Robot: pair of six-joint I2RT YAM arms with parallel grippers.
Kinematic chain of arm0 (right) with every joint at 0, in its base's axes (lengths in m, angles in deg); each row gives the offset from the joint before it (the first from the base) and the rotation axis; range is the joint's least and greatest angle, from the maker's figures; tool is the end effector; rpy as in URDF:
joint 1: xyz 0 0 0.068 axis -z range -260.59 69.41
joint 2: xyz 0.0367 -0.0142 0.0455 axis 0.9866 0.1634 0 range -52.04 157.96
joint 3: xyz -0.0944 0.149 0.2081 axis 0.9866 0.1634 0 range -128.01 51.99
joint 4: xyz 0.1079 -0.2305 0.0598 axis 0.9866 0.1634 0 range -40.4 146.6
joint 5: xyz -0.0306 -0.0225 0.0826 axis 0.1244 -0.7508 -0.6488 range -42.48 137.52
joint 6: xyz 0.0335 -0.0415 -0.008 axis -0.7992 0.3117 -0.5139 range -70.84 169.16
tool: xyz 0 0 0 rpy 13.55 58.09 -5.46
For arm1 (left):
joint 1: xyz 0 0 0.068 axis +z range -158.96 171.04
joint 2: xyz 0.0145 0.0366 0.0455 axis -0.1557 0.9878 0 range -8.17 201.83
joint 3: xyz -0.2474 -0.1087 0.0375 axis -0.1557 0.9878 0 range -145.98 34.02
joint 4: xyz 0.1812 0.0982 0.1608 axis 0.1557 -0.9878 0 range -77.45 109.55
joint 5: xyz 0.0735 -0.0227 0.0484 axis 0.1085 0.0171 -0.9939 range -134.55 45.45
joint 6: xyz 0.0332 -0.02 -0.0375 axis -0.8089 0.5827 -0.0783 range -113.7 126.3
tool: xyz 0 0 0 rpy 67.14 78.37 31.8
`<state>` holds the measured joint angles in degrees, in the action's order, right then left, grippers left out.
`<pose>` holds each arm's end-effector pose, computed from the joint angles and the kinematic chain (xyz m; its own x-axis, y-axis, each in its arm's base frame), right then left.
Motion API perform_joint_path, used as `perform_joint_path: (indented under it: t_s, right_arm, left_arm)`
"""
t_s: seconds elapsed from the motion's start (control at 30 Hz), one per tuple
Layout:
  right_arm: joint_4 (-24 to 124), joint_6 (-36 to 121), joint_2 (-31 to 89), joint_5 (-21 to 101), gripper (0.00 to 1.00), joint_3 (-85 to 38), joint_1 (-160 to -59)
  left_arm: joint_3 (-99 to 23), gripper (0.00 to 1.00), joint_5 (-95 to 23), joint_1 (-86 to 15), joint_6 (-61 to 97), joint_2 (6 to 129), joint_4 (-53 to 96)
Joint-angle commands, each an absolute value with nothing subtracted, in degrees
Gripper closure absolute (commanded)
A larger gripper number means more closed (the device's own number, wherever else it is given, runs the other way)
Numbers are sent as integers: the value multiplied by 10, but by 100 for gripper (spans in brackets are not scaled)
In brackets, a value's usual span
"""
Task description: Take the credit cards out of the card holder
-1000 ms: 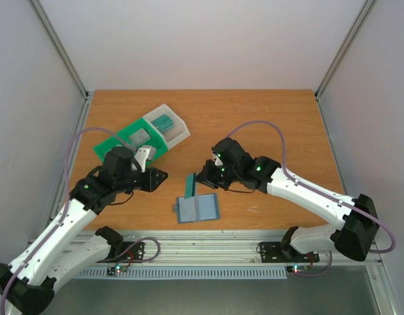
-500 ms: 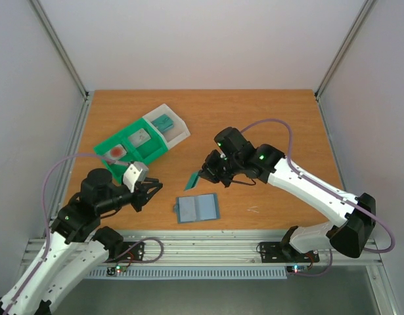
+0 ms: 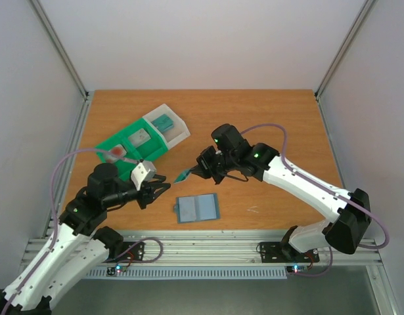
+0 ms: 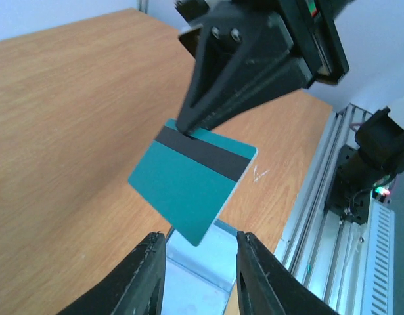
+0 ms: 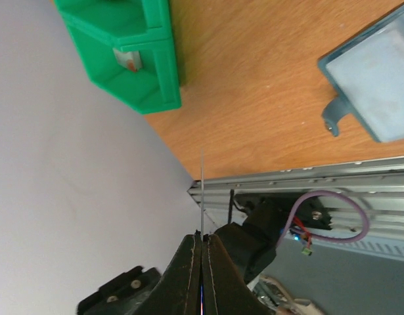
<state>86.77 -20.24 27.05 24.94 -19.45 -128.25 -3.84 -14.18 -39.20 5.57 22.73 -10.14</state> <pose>0.1896 0.2284 0.3242 -0.9776 0.2105 0.0039 0.1399 0.6357 0.7592 0.0997 -0.0790 0.2978 -0.3229 0.2011 -0.9248 0.8416 0.5080 -0.1834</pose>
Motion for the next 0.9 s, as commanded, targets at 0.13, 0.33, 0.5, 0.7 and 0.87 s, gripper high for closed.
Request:
perform_joint_path:
  t_s: [0.13,0.33,0.5,0.7,0.87]
  right_arm:
    - [806,-249,299,206,99,-200,-1278]
    - [807,-250,297,212,99,-198,-1278]
    - [801,-251,301,205,99,-196,-1278]
    - [804,-255,298,203,99,-191,-1278]
    - [805,-260,301,203,99,-191,-1278]
  left_arm:
    - [-27,68,-117,-395,20,257,-53]
    - [-27,71,-125,-394,2,267,-62]
    - [-28,79,-135,-395,-6,267,-65]
    - [-30,82,-145,-395,-20,268,-74]
    - [-26,72,-126,-395,-29,272,-62]
